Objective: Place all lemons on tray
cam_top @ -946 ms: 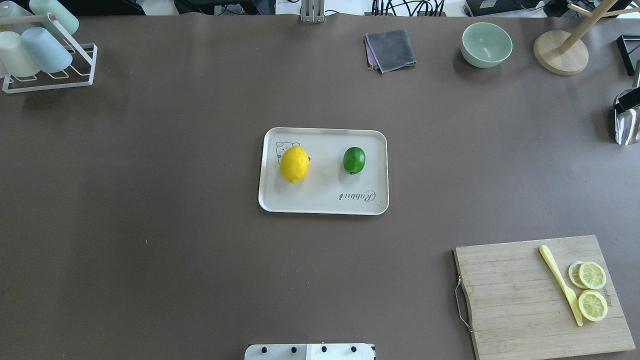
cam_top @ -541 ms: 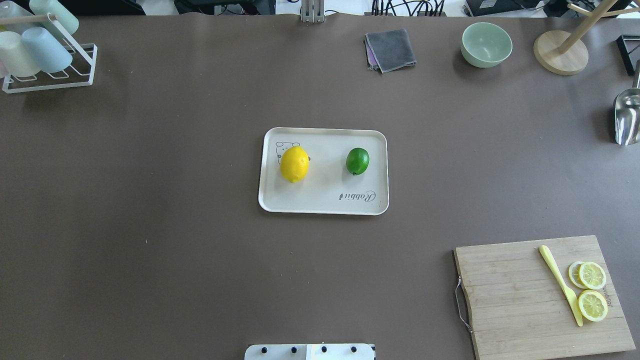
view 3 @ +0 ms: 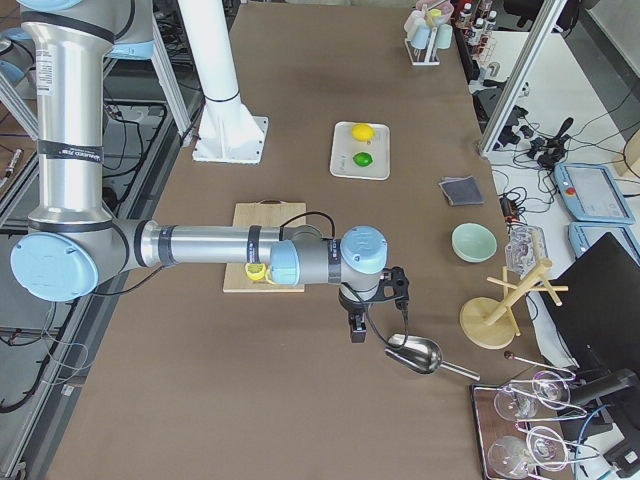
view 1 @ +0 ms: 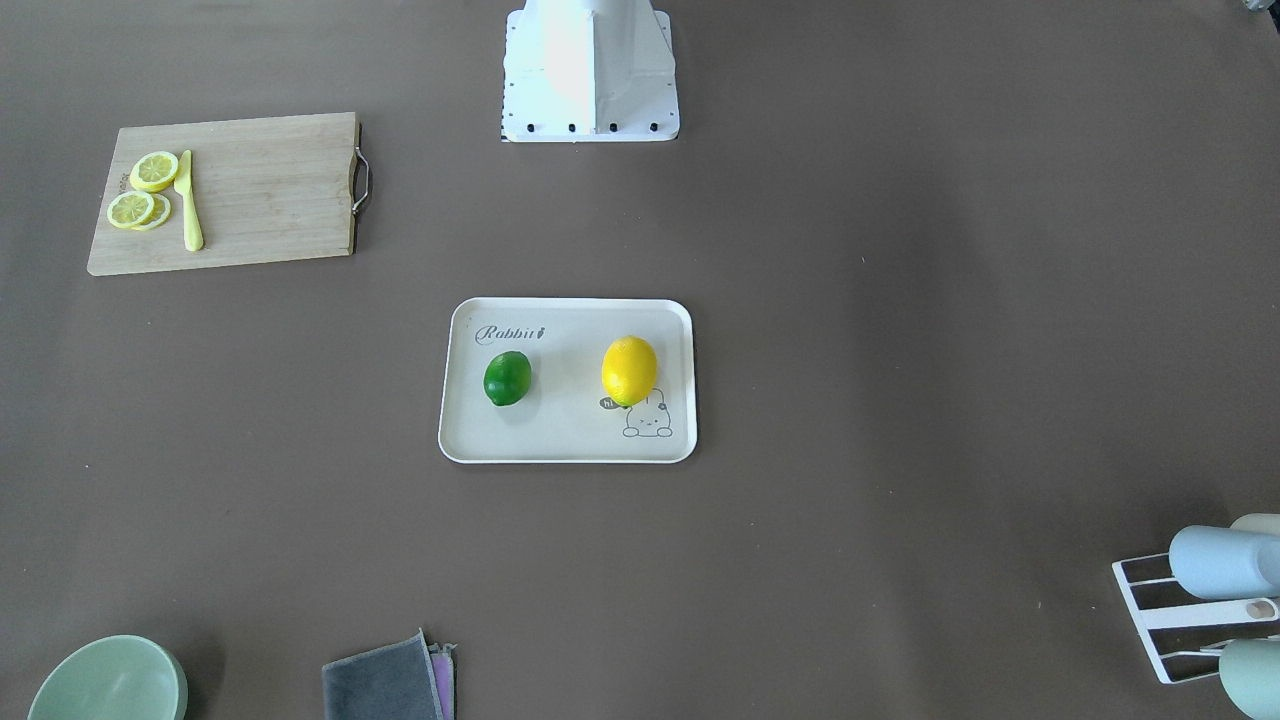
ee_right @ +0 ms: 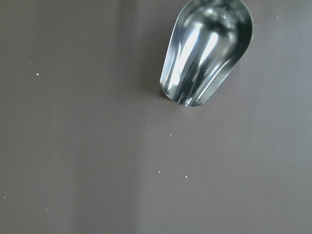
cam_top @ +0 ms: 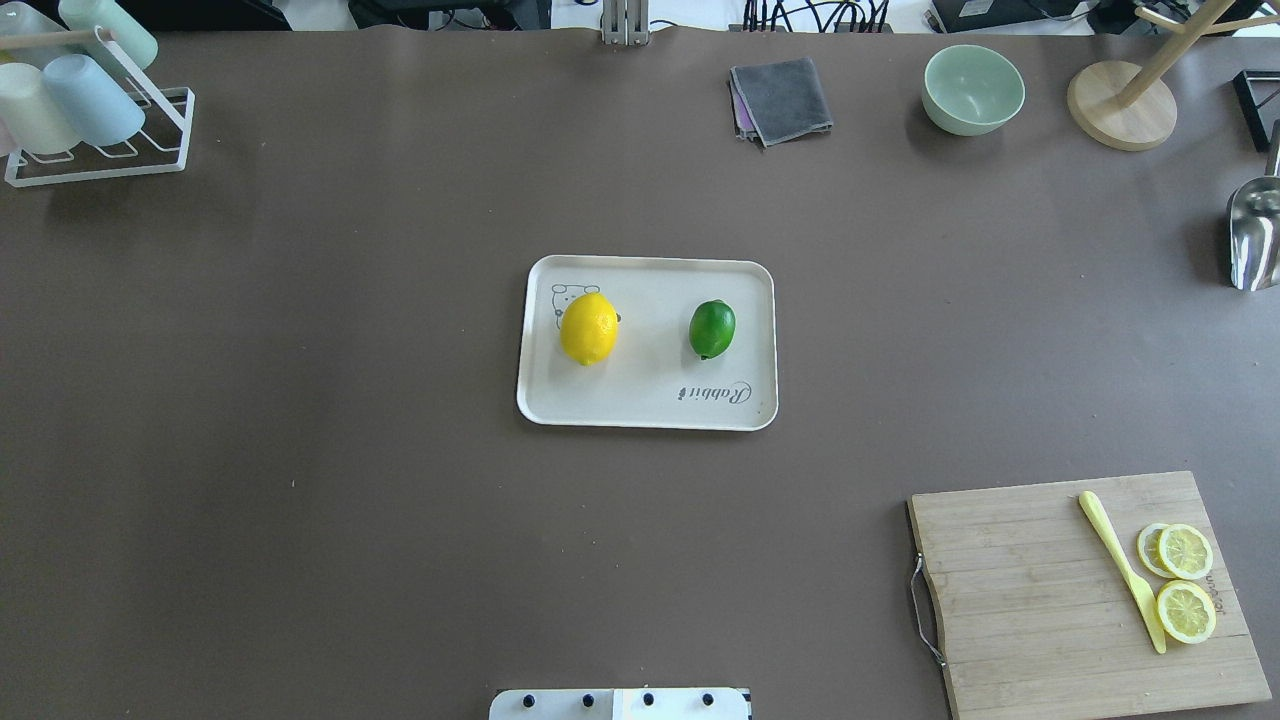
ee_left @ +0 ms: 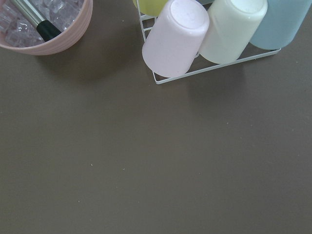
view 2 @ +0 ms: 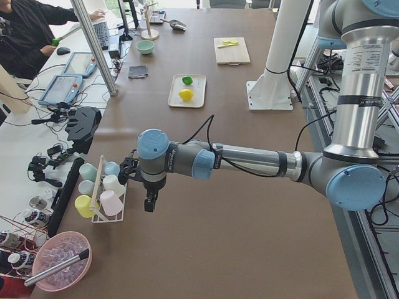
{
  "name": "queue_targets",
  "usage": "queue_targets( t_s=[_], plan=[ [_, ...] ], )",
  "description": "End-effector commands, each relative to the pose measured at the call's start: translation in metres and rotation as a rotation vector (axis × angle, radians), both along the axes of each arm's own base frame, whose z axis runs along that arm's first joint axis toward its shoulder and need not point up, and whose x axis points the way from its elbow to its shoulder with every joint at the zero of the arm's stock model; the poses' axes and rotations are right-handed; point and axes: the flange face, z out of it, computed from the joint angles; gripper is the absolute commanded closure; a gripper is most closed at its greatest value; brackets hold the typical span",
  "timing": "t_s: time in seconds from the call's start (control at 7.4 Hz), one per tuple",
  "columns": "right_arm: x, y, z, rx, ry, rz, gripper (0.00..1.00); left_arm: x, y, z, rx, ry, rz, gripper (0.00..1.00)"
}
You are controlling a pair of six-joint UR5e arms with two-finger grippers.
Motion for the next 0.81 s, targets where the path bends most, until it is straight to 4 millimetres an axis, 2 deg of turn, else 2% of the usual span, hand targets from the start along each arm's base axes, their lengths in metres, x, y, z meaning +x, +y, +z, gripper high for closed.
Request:
queue_targets(
  t_s=[0.0,0.68],
  plan=[
    [0.0008,0.0000,0.0016,-0.004,0.007,0.003,0.00,-0.0008,0.0011,0.0015,-0.011,0.004,-0.009,0.02],
    [0.0009,-0.0005,-0.0036,0.007,0.008,0.004,0.00,-0.0011,0.0018,0.0041,-0.016,0.001,-0.010,0.02]
  ],
)
